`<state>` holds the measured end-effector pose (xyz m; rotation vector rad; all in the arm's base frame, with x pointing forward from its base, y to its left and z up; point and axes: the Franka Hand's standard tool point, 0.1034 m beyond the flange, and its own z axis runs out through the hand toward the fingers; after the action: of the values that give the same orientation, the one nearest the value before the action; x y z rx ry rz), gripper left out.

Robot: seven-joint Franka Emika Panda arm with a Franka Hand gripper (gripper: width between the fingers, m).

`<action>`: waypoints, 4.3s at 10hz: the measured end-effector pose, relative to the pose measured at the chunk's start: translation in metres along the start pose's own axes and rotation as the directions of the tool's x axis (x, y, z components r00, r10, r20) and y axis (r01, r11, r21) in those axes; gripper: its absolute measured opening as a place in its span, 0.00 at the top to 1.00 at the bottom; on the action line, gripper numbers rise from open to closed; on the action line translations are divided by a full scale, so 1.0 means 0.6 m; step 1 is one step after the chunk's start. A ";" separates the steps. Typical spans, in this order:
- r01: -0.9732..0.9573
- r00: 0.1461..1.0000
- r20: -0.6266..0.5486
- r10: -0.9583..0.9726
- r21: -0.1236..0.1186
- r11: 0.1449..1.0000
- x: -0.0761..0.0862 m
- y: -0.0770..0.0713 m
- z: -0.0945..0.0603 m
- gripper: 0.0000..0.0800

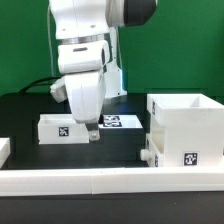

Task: Assemble drawer

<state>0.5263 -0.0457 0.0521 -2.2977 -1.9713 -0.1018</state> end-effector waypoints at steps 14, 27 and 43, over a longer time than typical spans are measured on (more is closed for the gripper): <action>-0.755 0.655 -0.043 0.755 -0.079 0.651 -0.051 -0.109 -0.013 0.19; -0.968 0.246 -0.117 0.962 -0.088 0.236 -0.061 -0.201 0.052 0.19; -0.953 0.298 -0.110 0.948 -0.087 0.289 -0.060 -0.193 0.070 0.95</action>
Offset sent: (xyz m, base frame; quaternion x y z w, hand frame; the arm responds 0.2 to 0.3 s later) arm 0.0000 0.0000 0.0000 0.0000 0.0000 0.0000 1.0000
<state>0.4055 -0.0581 0.0111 -3.0789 -0.2151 -0.1599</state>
